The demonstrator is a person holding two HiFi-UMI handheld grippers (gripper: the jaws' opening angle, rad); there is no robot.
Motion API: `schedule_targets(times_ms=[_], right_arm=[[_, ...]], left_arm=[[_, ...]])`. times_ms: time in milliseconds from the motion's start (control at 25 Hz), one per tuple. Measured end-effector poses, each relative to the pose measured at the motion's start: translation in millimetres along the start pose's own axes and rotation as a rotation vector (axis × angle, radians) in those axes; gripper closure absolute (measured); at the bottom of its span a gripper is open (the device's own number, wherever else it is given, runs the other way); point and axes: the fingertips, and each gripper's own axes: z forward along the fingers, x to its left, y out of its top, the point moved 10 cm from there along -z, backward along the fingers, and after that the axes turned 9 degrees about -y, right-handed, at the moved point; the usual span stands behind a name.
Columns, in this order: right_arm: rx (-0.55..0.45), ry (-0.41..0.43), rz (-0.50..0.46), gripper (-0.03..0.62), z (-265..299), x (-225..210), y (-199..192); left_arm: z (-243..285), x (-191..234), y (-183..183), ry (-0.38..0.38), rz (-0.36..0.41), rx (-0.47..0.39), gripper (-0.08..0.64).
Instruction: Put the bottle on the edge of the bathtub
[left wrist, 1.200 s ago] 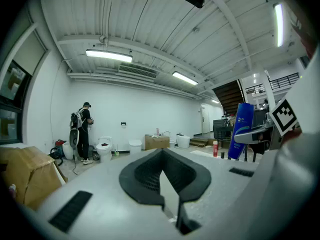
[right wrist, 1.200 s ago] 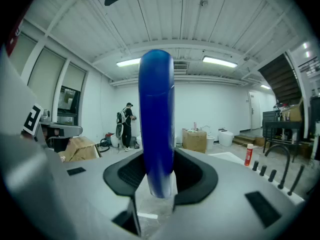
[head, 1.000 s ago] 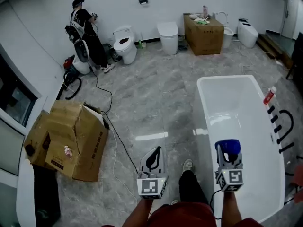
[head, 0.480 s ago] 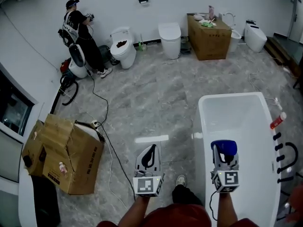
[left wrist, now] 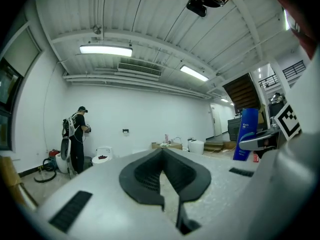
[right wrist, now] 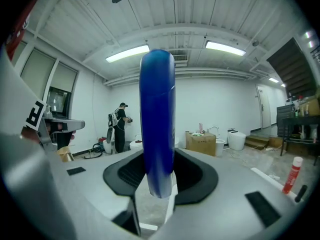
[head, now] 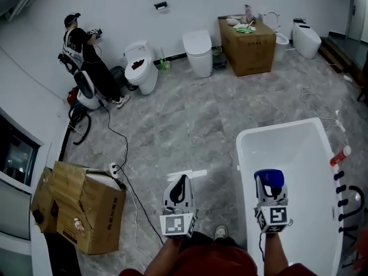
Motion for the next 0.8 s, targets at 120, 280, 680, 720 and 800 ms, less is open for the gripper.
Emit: schedule_targets(times_ms=[120, 280, 680, 720, 800], right_arm=[[0.008, -0.017, 0.004, 0.439, 19.5, -6.3, -0.1], [0.031, -0.048, -0.013, 0.439, 53.4, -6.3, -0.3], [0.035, -0.149, -0.033, 0.438, 188.5, 24.3, 19.1], [0.037, -0.159, -0.029, 0.439, 204.6, 27.7, 23.2], [0.041, -0.179, -0.02, 0.439, 237.5, 34.9, 31.6]], left_arm=[[26.4, 6.0, -0.7, -0.023, 0.004, 0.0, 0.555], [66.5, 25.8, -11.4, -0.06, -0.015, -0.004, 0.555], [198.3, 129.9, -23.9, -0.172, -0.032, -0.021, 0.555], [212.3, 142.5, -23.6, -0.178, -0.034, -0.023, 0.555], [240.3, 168.0, -21.0, -0.187, -0.037, -0.031, 0.555]])
